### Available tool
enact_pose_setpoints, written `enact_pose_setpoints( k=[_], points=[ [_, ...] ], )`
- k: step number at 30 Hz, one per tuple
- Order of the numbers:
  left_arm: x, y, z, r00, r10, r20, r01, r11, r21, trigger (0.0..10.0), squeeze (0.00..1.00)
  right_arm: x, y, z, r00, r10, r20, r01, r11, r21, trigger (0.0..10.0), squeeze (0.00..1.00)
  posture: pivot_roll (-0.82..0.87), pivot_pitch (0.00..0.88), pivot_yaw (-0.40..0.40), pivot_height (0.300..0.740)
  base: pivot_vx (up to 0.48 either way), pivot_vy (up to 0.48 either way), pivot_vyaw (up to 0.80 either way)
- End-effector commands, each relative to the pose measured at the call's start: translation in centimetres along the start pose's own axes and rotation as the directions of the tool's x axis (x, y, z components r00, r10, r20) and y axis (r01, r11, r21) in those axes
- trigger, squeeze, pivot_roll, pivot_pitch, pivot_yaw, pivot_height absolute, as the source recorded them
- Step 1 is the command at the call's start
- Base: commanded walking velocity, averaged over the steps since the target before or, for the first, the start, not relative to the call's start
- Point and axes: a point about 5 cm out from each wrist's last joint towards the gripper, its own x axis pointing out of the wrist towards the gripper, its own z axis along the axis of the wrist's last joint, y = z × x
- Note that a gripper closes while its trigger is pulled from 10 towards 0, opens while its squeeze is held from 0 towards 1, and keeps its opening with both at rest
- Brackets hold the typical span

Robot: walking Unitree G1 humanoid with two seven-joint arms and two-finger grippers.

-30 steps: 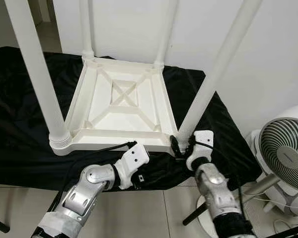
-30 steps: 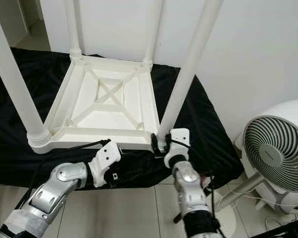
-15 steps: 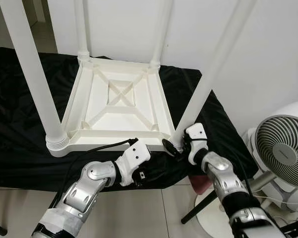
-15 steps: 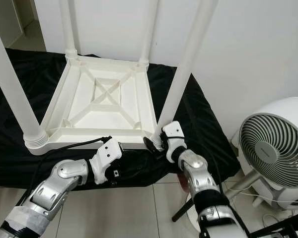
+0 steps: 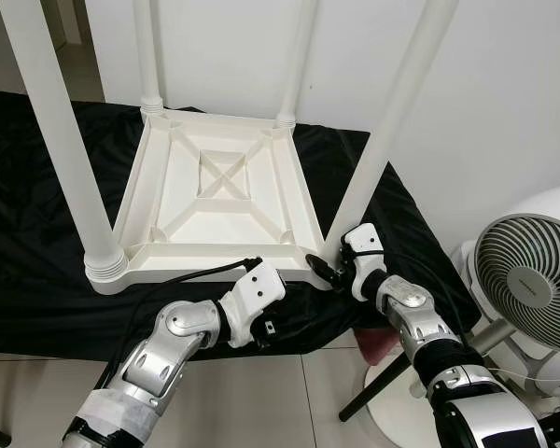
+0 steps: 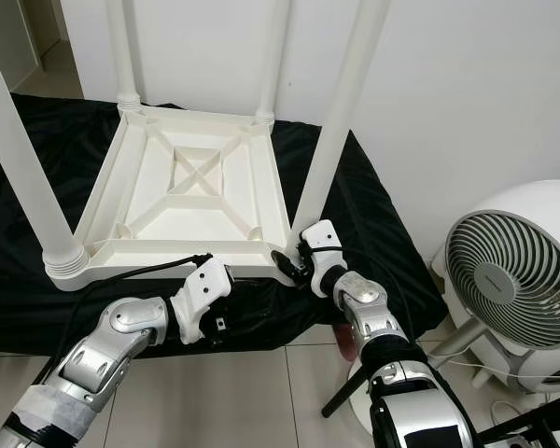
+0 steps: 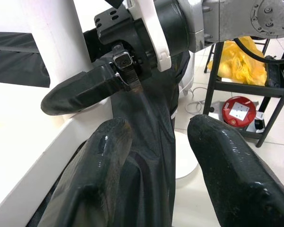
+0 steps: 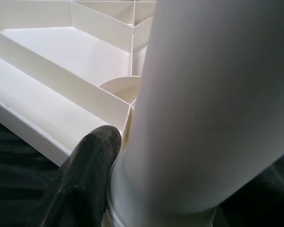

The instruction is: Building children table

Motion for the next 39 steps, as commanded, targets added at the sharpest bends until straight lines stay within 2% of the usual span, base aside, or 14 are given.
enact_pose_setpoints(
  k=[1, 3, 4, 5, 6, 11, 13, 18, 22, 25, 28, 31, 32, 39],
  points=[
    [0.1, 0.1, -0.2, 1.0, 0.023, -0.009, -0.023, 1.0, 0.001, 10.0, 0.0, -0.8, 0.0, -1.9, 0.997, -0.01, -0.075, 0.013, 0.999, 0.037, 0.0, 0.0, 0.09, 0.0, -0.133, 0.74, 0.0, 0.0, 0.0],
    [0.1, 0.1, -0.2, 1.0, 0.023, -0.009, -0.023, 1.0, 0.0, 10.0, 0.0, -0.9, -0.2, -2.1, 0.996, -0.04, -0.085, 0.044, 0.998, 0.043, 0.0, 0.0, 0.09, 0.0, -0.133, 0.74, 0.0, 0.0, 0.0],
    [0.1, 0.1, -0.2, 1.0, 0.023, -0.009, -0.023, 1.0, 0.0, 10.0, 0.0, -0.9, -0.2, -2.3, 0.993, -0.07, -0.092, 0.074, 0.997, 0.039, 2.2, 0.0, 0.09, 0.0, -0.132, 0.74, 0.0, 0.0, 0.0],
    [0.2, 0.1, -0.2, 1.0, 0.023, -0.009, -0.023, 1.0, 0.0, 10.0, 0.0, -0.9, -0.3, -2.4, 0.991, -0.09, -0.096, 0.094, 0.995, 0.035, 6.9, 0.0, 0.09, 0.0, -0.132, 0.74, 0.0, 0.0, 0.0],
    [0.2, 0.1, -0.2, 1.0, 0.023, -0.008, -0.023, 1.0, 0.0, 10.0, 0.0, -0.8, -0.3, -2.5, 0.987, -0.124, -0.1, 0.13, 0.99, 0.053, 10.0, 0.0, 0.09, 0.0, -0.132, 0.74, 0.0, 0.0, 0.0],
    [0.2, 0.1, -0.2, 1.0, 0.023, -0.007, -0.023, 1.0, 0.002, 10.0, 0.0, -0.6, -0.3, -2.5, 0.969, -0.219, -0.115, 0.228, 0.971, 0.076, 10.0, 0.0, 0.09, 0.0, -0.133, 0.74, 0.0, 0.0, 0.0],
    [0.2, 0.3, -0.2, 0.999, 0.041, -0.003, -0.041, 0.999, 0.013, 10.0, 0.0, -0.3, 0.0, -2.2, 0.947, -0.301, -0.111, 0.314, 0.942, 0.121, 10.0, 0.0, 0.09, 0.0, -0.143, 0.74, 0.0, 0.0, 0.0],
    [0.2, 0.7, -0.3, 0.997, 0.072, -0.002, -0.072, 0.997, 0.012, 10.0, 0.0, -0.2, 0.5, -1.9, 0.918, -0.383, -0.106, 0.396, 0.905, 0.158, 10.0, 0.0, 0.09, 0.0, -0.145, 0.74, 0.0, 0.0, 0.0],
    [-0.4, 1.7, -0.2, 0.993, 0.12, -0.008, -0.119, 0.992, 0.035, 10.0, 0.0, -0.3, 2.4, -1.8, 0.848, -0.519, -0.106, 0.53, 0.827, 0.189, 10.0, 0.0, 0.1, 0.0, -0.161, 0.74, 0.0, 0.0, 0.0],
    [-0.6, 1.9, -0.2, 0.991, 0.133, -0.009, -0.132, 0.99, 0.044, 10.0, 0.0, -0.2, 3.5, -1.6, 0.819, -0.564, -0.102, 0.572, 0.795, 0.202, 10.0, 0.0, 0.1, 0.0, -0.161, 0.74, 0.0, 0.0, 0.0],
    [-0.5, 1.7, -0.2, 0.992, 0.125, -0.003, -0.125, 0.991, 0.038, 10.0, 0.0, 0.2, 4.4, -1.0, 0.824, -0.561, -0.081, 0.563, 0.794, 0.23, 10.0, 0.0, 0.1, 0.0, -0.159, 0.74, 0.0, 0.0, 0.0],
    [-0.3, 1.5, -0.2, 0.993, 0.122, 0.002, -0.122, 0.992, 0.035, 10.0, 0.0, 0.0, 4.1, -0.4, 0.819, -0.571, -0.047, 0.565, 0.791, 0.236, 10.0, 0.0, 0.09, 0.0, -0.157, 0.74, 0.0, 0.0, 0.0],
    [-0.2, 1.5, -0.2, 0.993, 0.119, 0.004, -0.119, 0.992, 0.035, 10.0, 0.0, -0.3, 3.8, -0.3, 0.814, -0.579, -0.036, 0.569, 0.785, 0.244, 10.0, 1.0, 0.09, 0.0, -0.157, 0.74, 0.0, 0.0, 0.0],
    [-0.2, 2.1, 0.0, 0.989, 0.149, 0.012, -0.149, 0.988, 0.048, 10.0, 0.0, -1.1, 3.3, 0.5, 0.813, -0.582, 0.024, 0.554, 0.786, 0.275, 10.0, 1.0, 0.09, 0.0, -0.16, 0.74, 0.0, 0.0, 0.0]
  ],
)
